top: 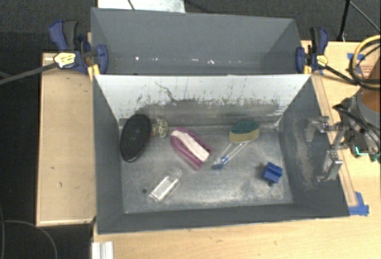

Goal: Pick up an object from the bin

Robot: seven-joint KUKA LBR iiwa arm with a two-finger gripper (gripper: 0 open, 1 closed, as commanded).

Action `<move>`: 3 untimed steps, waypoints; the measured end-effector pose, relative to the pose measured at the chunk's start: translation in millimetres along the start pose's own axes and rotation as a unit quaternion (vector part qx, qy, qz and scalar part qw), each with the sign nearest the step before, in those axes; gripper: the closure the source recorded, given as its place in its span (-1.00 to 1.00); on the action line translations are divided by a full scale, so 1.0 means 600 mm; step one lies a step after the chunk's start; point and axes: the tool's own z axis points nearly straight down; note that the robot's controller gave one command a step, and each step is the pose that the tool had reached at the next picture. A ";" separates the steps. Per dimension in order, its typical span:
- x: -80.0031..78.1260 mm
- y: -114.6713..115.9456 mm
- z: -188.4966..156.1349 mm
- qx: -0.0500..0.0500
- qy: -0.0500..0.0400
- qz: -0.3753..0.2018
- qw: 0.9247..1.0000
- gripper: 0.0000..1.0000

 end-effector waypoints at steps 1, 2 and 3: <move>-0.003 0.005 0.295 -0.001 0.000 0.079 0.997 -1.00; -0.030 0.038 0.236 0.000 -0.005 0.213 0.977 -1.00; 0.000 0.031 0.238 -0.001 -0.002 0.347 0.938 -1.00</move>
Offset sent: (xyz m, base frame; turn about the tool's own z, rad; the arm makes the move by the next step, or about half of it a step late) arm 0.0025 0.0025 -0.1726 0.1581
